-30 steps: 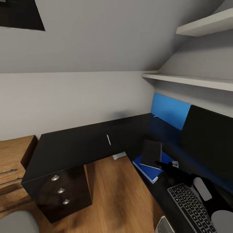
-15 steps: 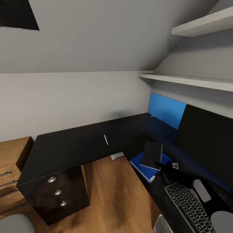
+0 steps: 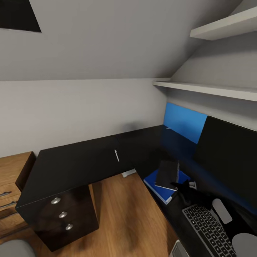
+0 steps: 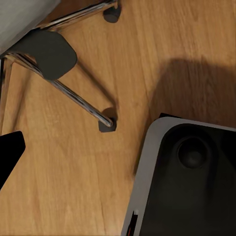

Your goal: In the bedroom, organize the workspace by keeping the computer under the desk, ensuring the monitor is on the desk, placing the keyboard on the desk next to the monitor, placing the mouse on the desk next to the keyboard, moving the folder from the swivel chair onto the desk next to the mouse, stacking the notebook on top of the folder with the pen on top of the notebook, and positioning the swivel chair next to the desk.

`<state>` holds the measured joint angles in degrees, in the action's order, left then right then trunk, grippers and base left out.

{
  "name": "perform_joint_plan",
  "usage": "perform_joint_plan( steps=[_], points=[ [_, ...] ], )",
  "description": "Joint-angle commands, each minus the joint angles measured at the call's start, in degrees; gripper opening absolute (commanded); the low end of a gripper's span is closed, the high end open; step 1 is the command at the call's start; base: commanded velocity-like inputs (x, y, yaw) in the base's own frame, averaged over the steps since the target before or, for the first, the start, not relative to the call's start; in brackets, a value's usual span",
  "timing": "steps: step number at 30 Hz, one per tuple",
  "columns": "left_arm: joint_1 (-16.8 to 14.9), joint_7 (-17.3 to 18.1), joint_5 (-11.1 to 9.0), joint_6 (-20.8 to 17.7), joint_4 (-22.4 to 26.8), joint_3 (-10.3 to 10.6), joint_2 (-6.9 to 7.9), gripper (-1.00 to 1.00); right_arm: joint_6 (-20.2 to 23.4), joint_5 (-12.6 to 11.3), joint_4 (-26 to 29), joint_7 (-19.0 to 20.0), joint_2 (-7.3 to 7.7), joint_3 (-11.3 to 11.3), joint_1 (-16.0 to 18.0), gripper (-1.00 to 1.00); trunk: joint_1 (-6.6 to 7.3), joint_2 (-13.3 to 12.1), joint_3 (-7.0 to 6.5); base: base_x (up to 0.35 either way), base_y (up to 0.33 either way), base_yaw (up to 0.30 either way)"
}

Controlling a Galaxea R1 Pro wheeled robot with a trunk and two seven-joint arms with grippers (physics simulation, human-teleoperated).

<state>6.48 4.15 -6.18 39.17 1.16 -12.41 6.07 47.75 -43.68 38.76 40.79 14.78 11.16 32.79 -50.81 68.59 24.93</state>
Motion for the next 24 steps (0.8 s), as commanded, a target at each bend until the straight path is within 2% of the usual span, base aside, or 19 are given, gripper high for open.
perform_joint_plan(
  steps=[1, 11, 24],
  points=[
    [0.02, 0.43, -0.59, 0.03, 0.07, 0.02, 0.0, 1.0, 0.33, -0.11, -0.1, -0.7, -0.01, 0.15, 0.05, -1.0, 0.0, 0.03, 0.05, 0.006, 0.0, 0.0],
    [0.02, 0.52, -0.51, 0.1, 0.09, -0.02, -0.07, 1.0, 0.19, -0.32, -0.14, -2.02, -0.01, 0.19, 0.08, -1.0, 0.0, 0.03, 0.05, 0.001, 0.0, 0.0],
    [0.03, 0.59, -0.5, 0.29, 0.12, -0.06, -0.13, 1.0, -0.02, -0.34, 0.03, -1.95, -0.01, 0.42, 0.08, -1.0, -2.86, 5.25, 2.38, 0.0, 0.0, 0.0]
  ],
)
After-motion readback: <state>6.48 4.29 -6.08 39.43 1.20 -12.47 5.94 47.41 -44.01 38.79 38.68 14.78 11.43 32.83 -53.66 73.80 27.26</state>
